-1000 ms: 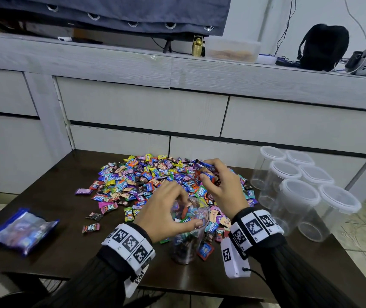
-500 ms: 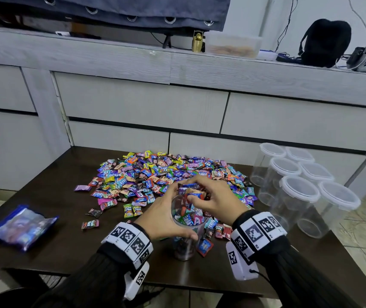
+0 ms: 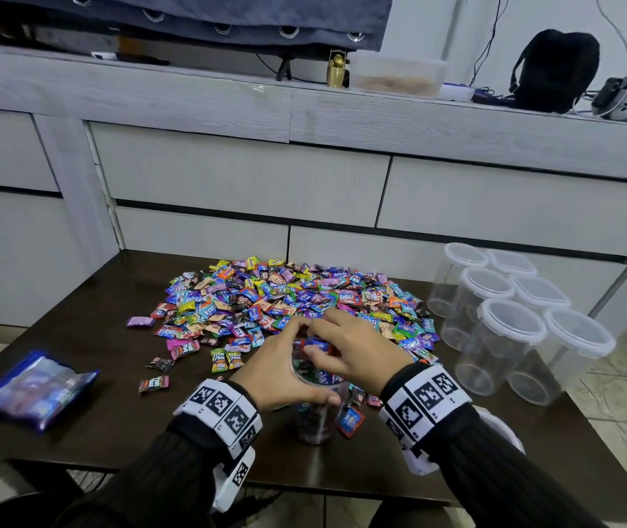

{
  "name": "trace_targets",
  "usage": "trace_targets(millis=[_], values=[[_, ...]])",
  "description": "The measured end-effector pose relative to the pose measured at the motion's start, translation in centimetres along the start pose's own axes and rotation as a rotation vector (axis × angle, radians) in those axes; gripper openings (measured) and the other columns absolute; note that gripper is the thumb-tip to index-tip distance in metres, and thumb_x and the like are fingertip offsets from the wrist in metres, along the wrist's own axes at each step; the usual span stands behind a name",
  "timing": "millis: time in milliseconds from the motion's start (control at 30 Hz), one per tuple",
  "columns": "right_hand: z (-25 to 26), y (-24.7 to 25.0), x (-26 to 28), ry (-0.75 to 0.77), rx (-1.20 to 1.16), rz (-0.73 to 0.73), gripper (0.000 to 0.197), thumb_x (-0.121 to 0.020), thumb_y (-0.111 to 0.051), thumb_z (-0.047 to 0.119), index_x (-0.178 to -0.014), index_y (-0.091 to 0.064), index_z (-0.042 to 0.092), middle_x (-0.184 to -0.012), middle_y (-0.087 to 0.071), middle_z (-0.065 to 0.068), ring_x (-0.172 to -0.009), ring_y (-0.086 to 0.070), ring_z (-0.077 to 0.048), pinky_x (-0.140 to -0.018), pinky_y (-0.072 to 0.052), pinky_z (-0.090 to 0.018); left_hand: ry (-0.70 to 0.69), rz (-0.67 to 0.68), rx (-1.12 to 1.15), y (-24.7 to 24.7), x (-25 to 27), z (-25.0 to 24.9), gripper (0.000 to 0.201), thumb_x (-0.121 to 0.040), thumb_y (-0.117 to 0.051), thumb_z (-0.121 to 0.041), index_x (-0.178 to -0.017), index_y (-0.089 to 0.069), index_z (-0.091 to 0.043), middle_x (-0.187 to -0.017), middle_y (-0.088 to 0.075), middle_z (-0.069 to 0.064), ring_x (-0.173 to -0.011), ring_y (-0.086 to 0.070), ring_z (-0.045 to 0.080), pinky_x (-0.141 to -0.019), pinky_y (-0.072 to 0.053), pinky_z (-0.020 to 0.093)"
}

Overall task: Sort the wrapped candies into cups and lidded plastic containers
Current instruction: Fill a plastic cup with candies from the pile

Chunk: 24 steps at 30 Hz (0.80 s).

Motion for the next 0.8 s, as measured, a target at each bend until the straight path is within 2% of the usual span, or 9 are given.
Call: trace_targets(millis=[67,200,367,500,567,700,800], values=[[0.1,0.0,0.2,0.006,-0.020,0.000,0.025,-0.096,-0.051,0.021,-0.112,-0.059,0.003,-0.091,-0.053,-0.015,-0.081,-0.048,-0.023,-0.071,-0.033,-0.029,-0.020,-0.014,-0.002,0.1,0.0,-0.2,0.084,-0.044,-0.091,-0.056,-0.112,-0.042,-0.047,-0.101,-0.067,-0.023,-0.094,-0.066,-0.006,-0.079,-0.050,0.013],[0.6,0.3,0.4,0.025,-0.133,-0.016,0.024,-0.094,-0.052,0.016,-0.117,-0.055,0.008,-0.099,-0.063,-0.009,-0.086,-0.056,-0.019,-0.075,-0.042,-0.028,-0.030,-0.012,0.019,0.0,-0.3,0.1,0.085,-0.044,-0.093,-0.052,-0.112,-0.042,-0.049,-0.104,-0.069,-0.021,-0.100,-0.066,-0.002,-0.088,-0.054,0.026],[0.4,0.5,0.0,0.003,-0.211,-0.052,0.022,-0.080,-0.063,0.008,-0.101,-0.064,0.007,-0.090,-0.065,-0.005,-0.080,-0.059,-0.017,-0.072,-0.047,-0.028,-0.036,0.011,0.016,0.1,-0.5,0.1,0.089,-0.043,-0.093,-0.051,-0.116,-0.043,-0.041,-0.106,-0.066,-0.024,-0.103,-0.064,-0.004,-0.089,-0.052,0.024],[-0.5,1.1,0.3,-0.046,-0.342,-0.117,0.030,-0.068,-0.058,0.002,-0.096,-0.065,0.007,-0.088,-0.068,-0.003,-0.078,-0.062,-0.011,-0.073,-0.053,-0.023,-0.018,0.025,0.027,0.2,-0.6,0.3,0.093,-0.041,-0.092,-0.055,-0.119,-0.044,-0.038,-0.112,-0.064,-0.026,-0.108,-0.061,-0.007,-0.092,-0.048,0.018],[-0.8,1.2,0.4,-0.057,-0.349,-0.129,0.031,-0.067,-0.052,-0.002,-0.094,-0.065,0.004,-0.088,-0.068,-0.005,-0.079,-0.064,-0.012,-0.074,-0.053,-0.021,-0.016,0.047,0.036,0.0,-0.6,0.3,0.092,-0.043,-0.092,-0.053,-0.119,-0.044,-0.037,-0.113,-0.064,-0.026,-0.108,-0.061,-0.007,-0.092,-0.047,0.015],[-1.2,1.0,0.3,-0.078,-0.305,-0.115,0.034,-0.067,-0.044,-0.007,-0.088,-0.069,0.002,-0.085,-0.066,-0.007,-0.078,-0.062,-0.015,-0.073,-0.049,-0.020,-0.023,0.053,0.049,0.0,-0.7,0.2,0.095,-0.043,-0.092,-0.052,-0.123,-0.045,-0.031,-0.114,-0.067,-0.014,-0.111,-0.061,-0.002,-0.098,-0.048,0.025],[-0.6,0.3,0.2,-0.039,-0.235,-0.042,0.022,-0.073,-0.053,-0.001,-0.082,-0.072,0.007,-0.083,-0.067,-0.003,-0.076,-0.060,-0.013,-0.072,-0.046,-0.023,-0.020,0.066,0.051,-0.1,-0.6,0.1,0.093,-0.044,-0.092,-0.052,-0.121,-0.044,-0.035,-0.112,-0.068,-0.014,-0.108,-0.064,-0.001,-0.096,-0.050,0.025]])
Point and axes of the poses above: each hand's wrist, its own x-axis away from the middle knuckle, its own y-axis out of the back of the hand, z = x × y, the point moved 9 cm from there along -x, towards the middle knuckle
